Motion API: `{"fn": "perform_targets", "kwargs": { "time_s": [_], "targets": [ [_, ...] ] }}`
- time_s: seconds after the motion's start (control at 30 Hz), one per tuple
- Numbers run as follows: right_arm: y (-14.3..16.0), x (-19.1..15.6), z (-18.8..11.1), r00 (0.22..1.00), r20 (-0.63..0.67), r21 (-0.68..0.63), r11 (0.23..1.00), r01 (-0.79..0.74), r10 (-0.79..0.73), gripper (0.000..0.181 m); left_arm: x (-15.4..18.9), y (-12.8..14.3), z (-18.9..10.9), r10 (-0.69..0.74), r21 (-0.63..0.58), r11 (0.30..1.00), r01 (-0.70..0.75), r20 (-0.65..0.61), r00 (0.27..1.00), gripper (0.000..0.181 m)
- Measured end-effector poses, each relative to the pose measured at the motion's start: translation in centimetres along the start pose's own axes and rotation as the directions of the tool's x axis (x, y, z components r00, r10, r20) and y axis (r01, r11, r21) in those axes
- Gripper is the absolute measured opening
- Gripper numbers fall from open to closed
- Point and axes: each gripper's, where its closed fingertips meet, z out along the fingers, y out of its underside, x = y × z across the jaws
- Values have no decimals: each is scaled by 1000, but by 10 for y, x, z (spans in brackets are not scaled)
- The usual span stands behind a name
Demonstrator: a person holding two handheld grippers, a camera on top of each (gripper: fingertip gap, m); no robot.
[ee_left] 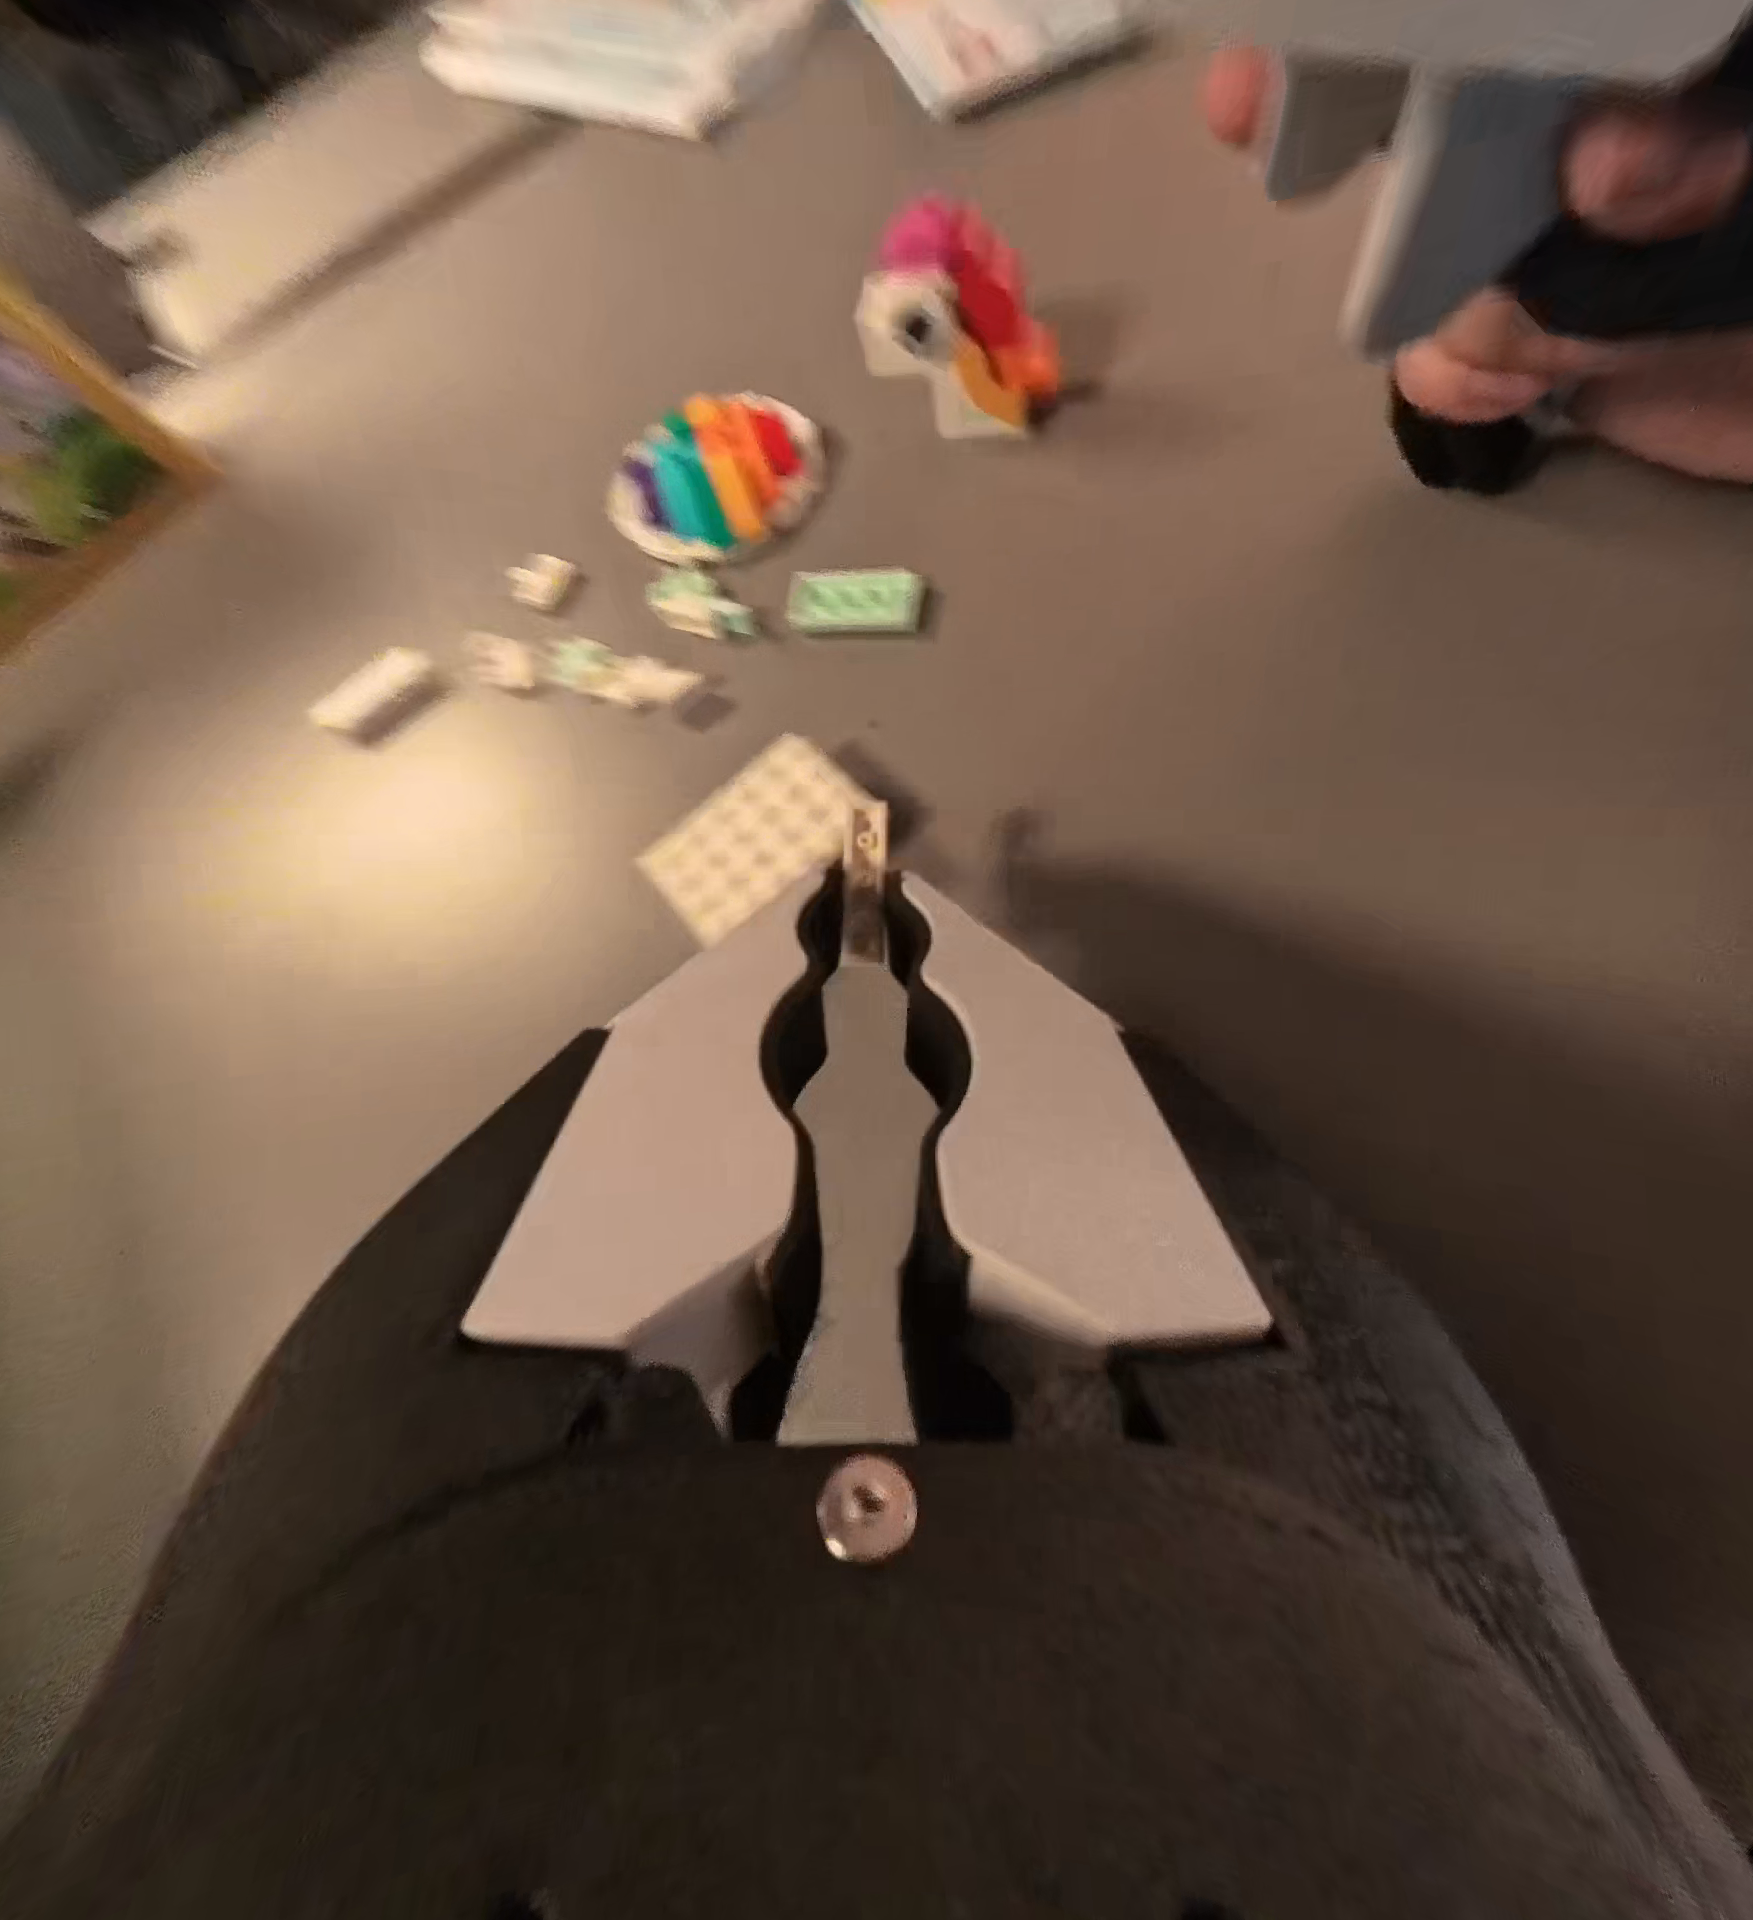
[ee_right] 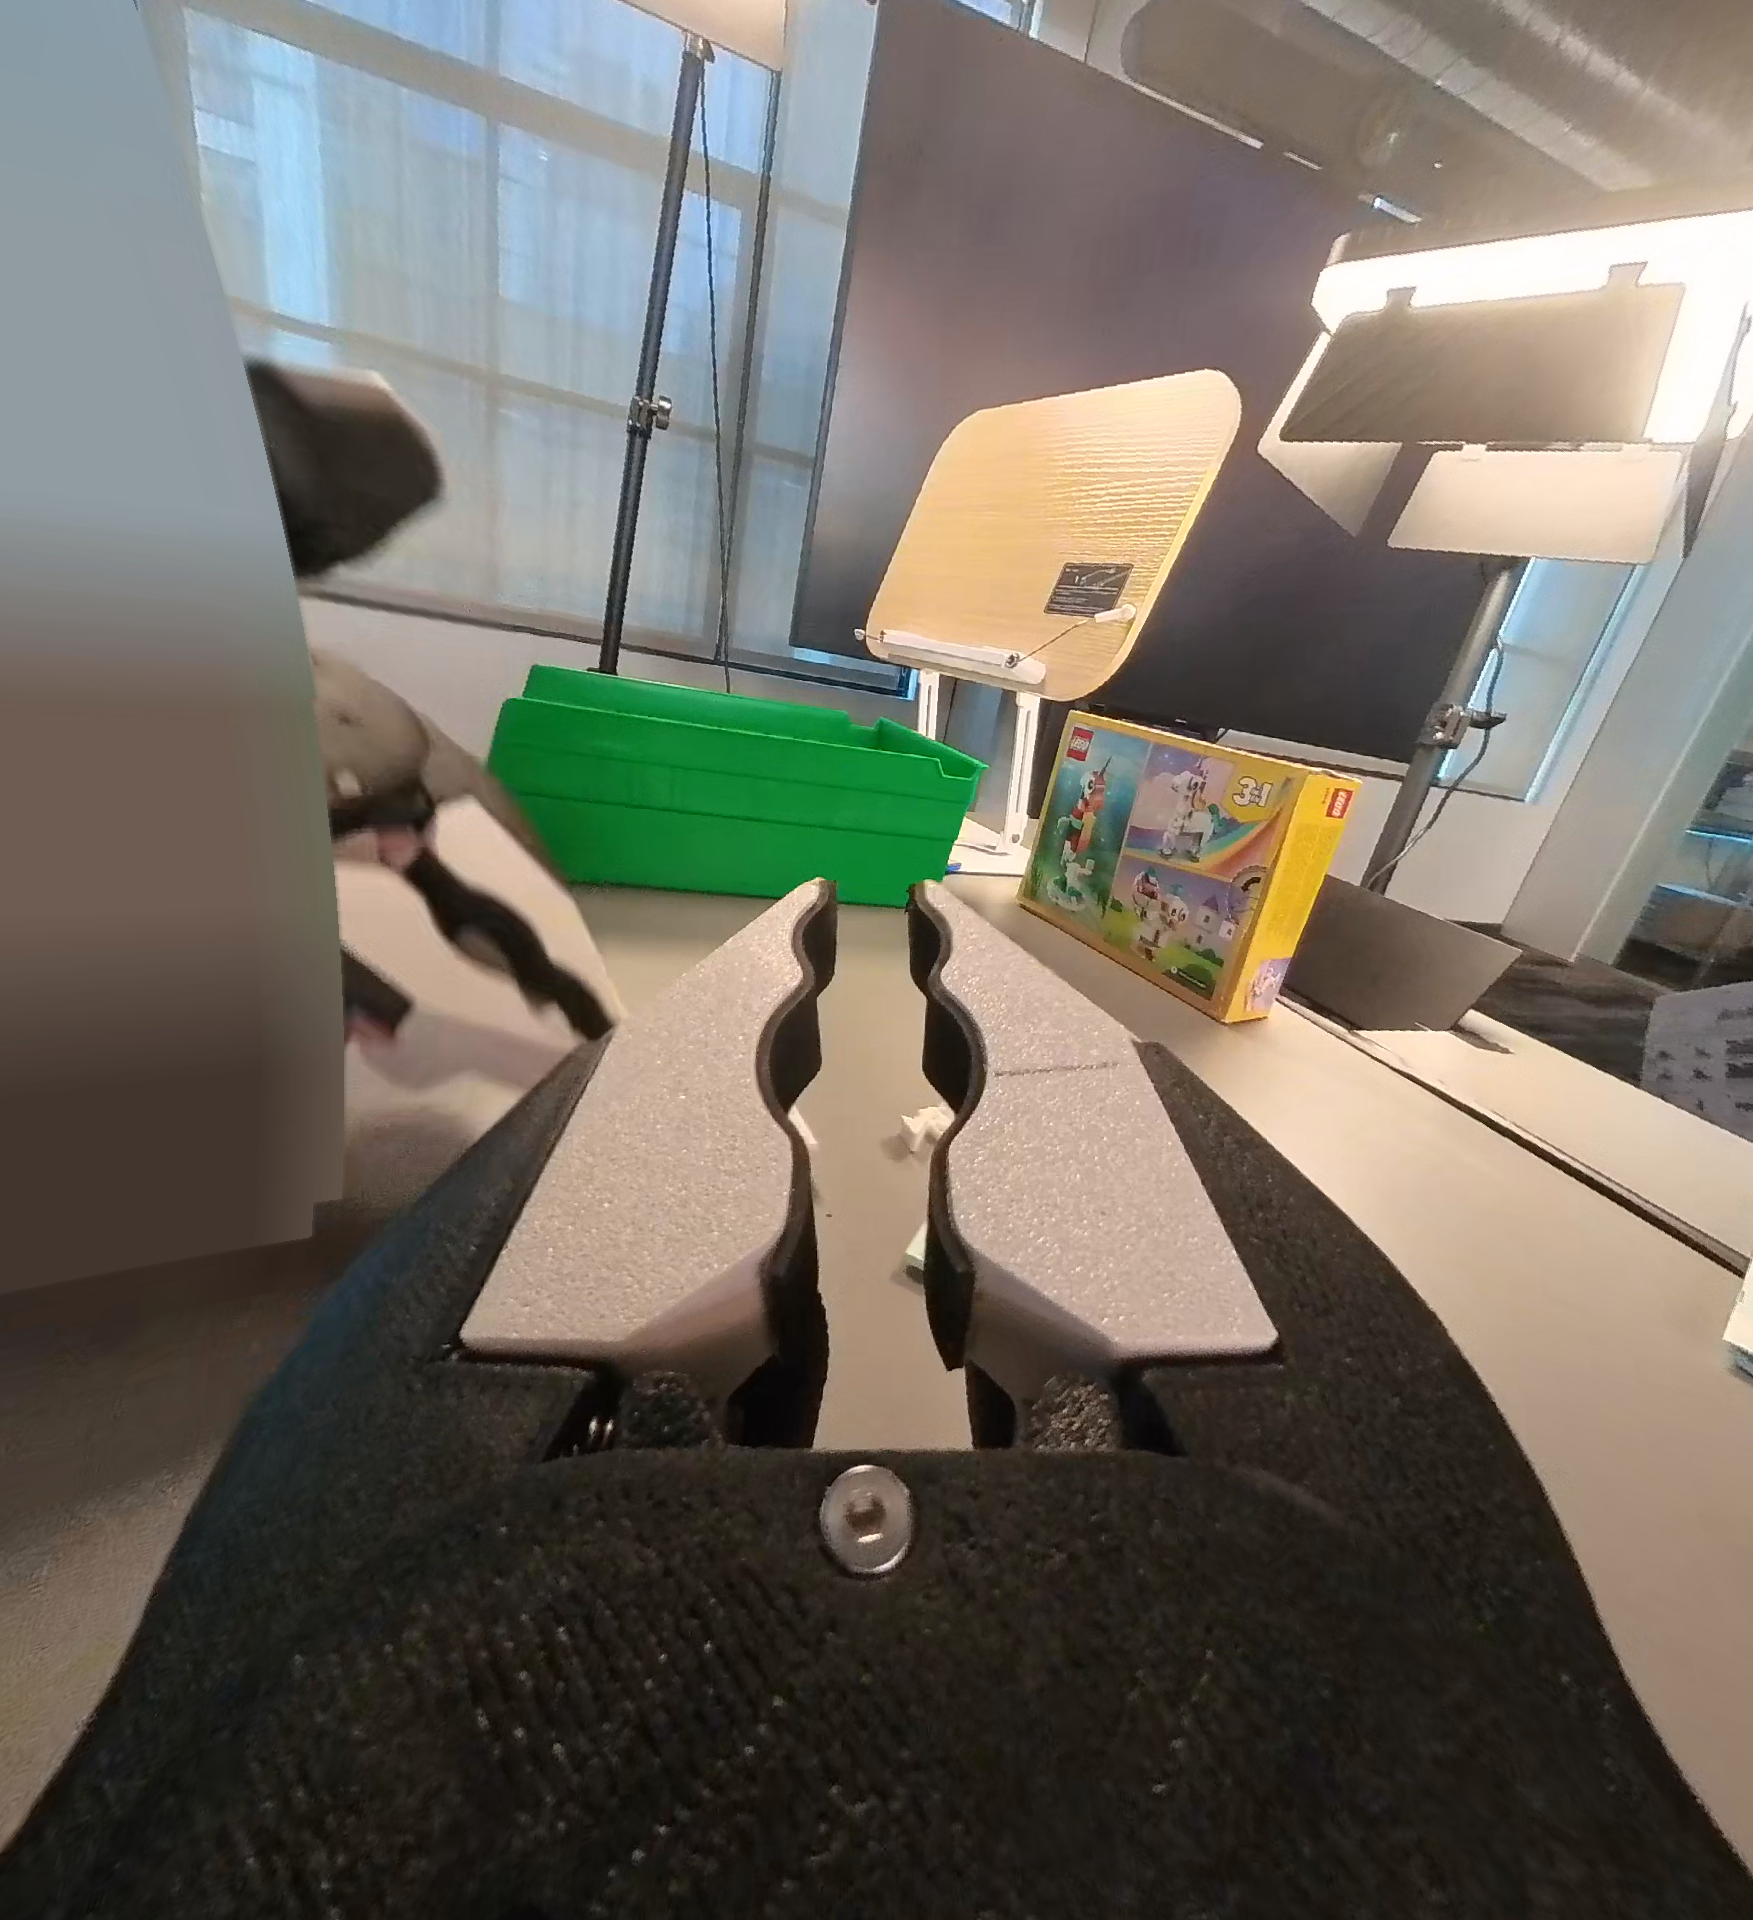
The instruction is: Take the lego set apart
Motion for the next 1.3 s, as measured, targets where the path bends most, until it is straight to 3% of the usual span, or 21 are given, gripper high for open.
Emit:
{"fn": "perform_targets", "kwargs": {
  "time_s": [0.03,0.17,0.3,0.4,0.47,0.63,0.73,0.87,0.93,1.0,1.07,1.13,1.3],
  "targets": [
    [0,1,0,1000,-6,-1,1000,3,-3,11,-21,-7,-16,-2,52,999,-2,72,997,7],
    [1,2,1,999,-27,-9,999,35,-35,11,-132,-15,-99,-111,192,981,35,402,909,7],
    [3,-1,2,995,-35,-22,995,94,-94,11,-215,36,-141,-281,115,959,260,527,802,7],
    [4,1,2,991,-55,-30,992,123,-125,10,-245,69,-142,-426,105,894,435,495,757,7],
    [5,3,1,987,-68,-40,989,144,-146,10,-255,93,-139,-502,59,832,551,501,705,31],
    [5,7,-1,984,-87,-42,988,150,-153,10,-258,101,-138,-541,83,806,586,504,673,50],
    [6,15,-2,978,-128,-54,986,159,-165,10,-251,81,-147,-480,147,858,492,571,666,49],
    [7,49,-14,921,-311,-126,971,205,-235,10,-185,12,-119,-348,262,932,252,447,824,55],
    [2,70,-27,868,-425,-142,966,215,-256,10,-138,-11,-84,-202,222,966,136,312,928,55],
    [-2,85,-37,840,-492,-130,973,188,-228,11,-85,-23,-47,-79,168,984,63,90,993,57],
    [1,92,-41,838,-512,-124,981,148,-191,13,-42,-26,-20,34,129,991,-19,-116,993,61],
    [7,93,-40,844,-505,-141,982,126,-181,13,-16,-27,-4,197,142,975,-168,-219,956,76],
    [27,86,-29,882,-427,-274,958,83,-198,27,0,-21,18,364,11,928,-373,-244,899,79]
  ]
}}
